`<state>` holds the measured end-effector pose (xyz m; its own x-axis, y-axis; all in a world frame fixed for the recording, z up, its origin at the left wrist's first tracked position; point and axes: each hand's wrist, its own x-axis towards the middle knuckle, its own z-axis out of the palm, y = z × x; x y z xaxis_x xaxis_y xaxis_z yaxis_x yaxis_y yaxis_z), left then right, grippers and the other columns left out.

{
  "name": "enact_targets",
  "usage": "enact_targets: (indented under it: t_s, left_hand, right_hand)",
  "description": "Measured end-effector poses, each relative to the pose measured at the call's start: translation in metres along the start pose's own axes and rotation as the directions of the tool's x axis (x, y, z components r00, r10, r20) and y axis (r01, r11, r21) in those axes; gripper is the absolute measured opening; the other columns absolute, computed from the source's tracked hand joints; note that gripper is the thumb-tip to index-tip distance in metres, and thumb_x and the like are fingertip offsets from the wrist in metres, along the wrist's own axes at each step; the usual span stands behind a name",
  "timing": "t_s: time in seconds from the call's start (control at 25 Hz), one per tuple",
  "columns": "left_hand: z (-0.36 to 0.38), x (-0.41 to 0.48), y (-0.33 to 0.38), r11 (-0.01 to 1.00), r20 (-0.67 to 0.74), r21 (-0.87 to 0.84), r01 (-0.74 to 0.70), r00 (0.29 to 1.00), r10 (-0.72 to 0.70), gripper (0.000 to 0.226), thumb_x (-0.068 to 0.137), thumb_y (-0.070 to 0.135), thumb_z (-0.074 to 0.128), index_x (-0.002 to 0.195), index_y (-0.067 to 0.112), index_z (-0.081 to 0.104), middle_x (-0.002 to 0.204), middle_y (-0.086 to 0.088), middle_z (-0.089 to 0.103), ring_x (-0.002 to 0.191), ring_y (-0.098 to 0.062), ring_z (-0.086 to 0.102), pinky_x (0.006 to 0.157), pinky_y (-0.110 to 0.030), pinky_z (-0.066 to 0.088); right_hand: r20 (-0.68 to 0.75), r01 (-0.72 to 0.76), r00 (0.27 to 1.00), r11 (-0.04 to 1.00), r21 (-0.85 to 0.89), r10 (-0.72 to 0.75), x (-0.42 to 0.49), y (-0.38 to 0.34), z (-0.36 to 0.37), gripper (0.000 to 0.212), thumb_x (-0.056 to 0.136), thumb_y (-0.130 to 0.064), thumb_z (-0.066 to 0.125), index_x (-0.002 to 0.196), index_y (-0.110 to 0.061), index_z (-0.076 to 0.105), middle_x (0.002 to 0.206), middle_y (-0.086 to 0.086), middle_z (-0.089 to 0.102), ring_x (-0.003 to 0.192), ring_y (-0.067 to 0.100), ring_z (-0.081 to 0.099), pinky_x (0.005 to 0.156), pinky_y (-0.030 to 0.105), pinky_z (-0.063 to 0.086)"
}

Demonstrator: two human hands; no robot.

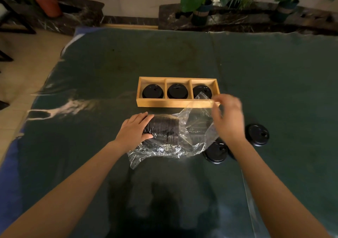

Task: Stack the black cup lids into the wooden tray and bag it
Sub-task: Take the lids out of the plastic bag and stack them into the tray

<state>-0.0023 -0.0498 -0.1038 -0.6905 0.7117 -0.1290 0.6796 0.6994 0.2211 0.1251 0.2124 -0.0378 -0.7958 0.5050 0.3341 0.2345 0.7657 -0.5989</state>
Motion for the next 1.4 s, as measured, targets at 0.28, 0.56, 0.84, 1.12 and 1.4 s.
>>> enact_targets:
  t_s: [0.28, 0.56, 0.84, 1.12, 1.4]
  left_hand:
    - [-0.014, 0.007, 0.010, 0.997, 0.087, -0.047, 0.062, 0.995, -0.058, 0.073, 0.083, 0.038, 0.063, 0.143, 0.019, 0.026, 0.152, -0.007, 0.029, 0.138, -0.026, 0.025, 0.110, -0.045, 0.025]
    - [-0.024, 0.013, 0.014, 0.994, 0.175, -0.059, 0.094, 0.981, -0.083, 0.072, 0.084, 0.036, 0.063, 0.143, 0.015, 0.026, 0.151, -0.010, 0.030, 0.137, -0.029, 0.027, 0.109, -0.044, 0.028]
    - [-0.029, 0.006, 0.007, 0.981, 0.200, -0.167, 0.098, 0.978, -0.064, 0.070, 0.087, 0.035, 0.061, 0.143, 0.016, 0.024, 0.152, -0.012, 0.027, 0.139, -0.030, 0.025, 0.112, -0.046, 0.026]
    - [-0.025, -0.001, 0.007, 0.985, 0.168, -0.159, 0.068, 0.985, -0.040, 0.069, 0.088, 0.037, 0.057, 0.144, 0.019, 0.021, 0.154, -0.011, 0.021, 0.142, -0.027, 0.018, 0.114, -0.046, 0.023]
    - [-0.030, 0.002, 0.020, 0.997, 0.294, -0.013, 0.070, 0.954, -0.063, 0.093, 0.080, 0.059, 0.055, 0.146, 0.031, -0.005, 0.156, -0.017, 0.012, 0.143, -0.035, 0.007, 0.115, -0.050, 0.020]
  right_hand:
    - [0.740, 0.295, 0.666, 0.879, -0.375, 0.091, -0.020, -0.032, 0.042, 0.051, 0.092, -0.053, 0.039, 0.096, -0.010, 0.066, 0.093, 0.008, 0.070, 0.086, 0.024, 0.066, 0.075, 0.035, 0.051]
    - [0.503, -0.070, 0.853, 0.985, -0.155, 0.140, -0.026, -0.001, -0.012, 0.031, 0.098, -0.029, 0.037, 0.080, -0.014, 0.058, 0.067, 0.005, 0.068, 0.061, 0.022, 0.062, 0.064, 0.037, 0.052]
    - [0.560, -0.120, 0.679, 0.825, -0.552, 0.474, -0.066, 0.060, -0.041, 0.027, 0.095, -0.022, 0.035, 0.097, -0.014, 0.061, 0.106, 0.015, 0.066, 0.095, 0.034, 0.062, 0.075, 0.037, 0.047]
    - [0.218, -0.023, 0.966, 0.886, -0.464, 0.139, -0.029, 0.043, -0.042, 0.017, 0.088, -0.013, 0.053, 0.080, -0.005, 0.067, 0.081, 0.016, 0.066, 0.080, 0.034, 0.057, 0.058, 0.033, 0.041]
    - [0.834, -0.215, 0.547, 0.953, 0.214, -0.064, -0.014, 0.024, 0.034, 0.070, 0.085, -0.018, 0.067, 0.142, -0.028, 0.027, 0.149, -0.003, 0.028, 0.125, -0.012, 0.031, 0.102, 0.005, 0.027]
